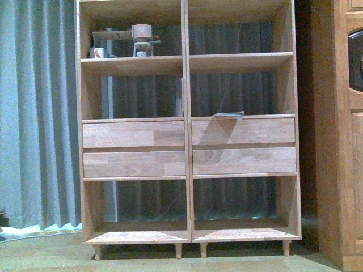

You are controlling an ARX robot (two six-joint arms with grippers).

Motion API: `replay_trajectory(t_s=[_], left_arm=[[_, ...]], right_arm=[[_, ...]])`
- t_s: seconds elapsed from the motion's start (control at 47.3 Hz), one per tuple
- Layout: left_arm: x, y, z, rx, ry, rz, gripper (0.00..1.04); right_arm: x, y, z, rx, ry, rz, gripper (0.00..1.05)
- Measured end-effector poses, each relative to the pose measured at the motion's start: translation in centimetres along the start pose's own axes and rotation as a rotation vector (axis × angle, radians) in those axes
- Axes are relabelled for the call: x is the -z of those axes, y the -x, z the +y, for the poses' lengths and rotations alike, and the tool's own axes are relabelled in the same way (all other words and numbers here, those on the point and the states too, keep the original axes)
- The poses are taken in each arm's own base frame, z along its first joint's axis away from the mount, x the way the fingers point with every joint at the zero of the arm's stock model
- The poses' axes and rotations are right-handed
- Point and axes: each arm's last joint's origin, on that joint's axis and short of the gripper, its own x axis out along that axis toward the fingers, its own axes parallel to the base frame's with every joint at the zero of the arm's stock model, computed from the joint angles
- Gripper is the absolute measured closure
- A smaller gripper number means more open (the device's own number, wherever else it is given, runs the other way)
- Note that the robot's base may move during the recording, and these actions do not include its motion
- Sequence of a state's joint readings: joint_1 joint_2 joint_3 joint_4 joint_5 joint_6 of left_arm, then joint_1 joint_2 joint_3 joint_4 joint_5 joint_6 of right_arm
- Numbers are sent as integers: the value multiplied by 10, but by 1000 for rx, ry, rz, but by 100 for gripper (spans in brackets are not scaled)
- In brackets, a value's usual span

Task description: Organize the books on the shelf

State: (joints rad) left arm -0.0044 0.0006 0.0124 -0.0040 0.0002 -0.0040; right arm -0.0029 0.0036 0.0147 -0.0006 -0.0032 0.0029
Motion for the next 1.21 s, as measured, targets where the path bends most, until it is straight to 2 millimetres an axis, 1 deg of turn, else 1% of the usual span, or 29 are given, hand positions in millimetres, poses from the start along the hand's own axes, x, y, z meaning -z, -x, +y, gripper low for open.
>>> replay_trajectory(t_s=[1.206], left_arm=[[0, 0, 0, 0, 0, 0, 7]], right_arm=[[0, 0, 0, 0, 0, 0, 7]])
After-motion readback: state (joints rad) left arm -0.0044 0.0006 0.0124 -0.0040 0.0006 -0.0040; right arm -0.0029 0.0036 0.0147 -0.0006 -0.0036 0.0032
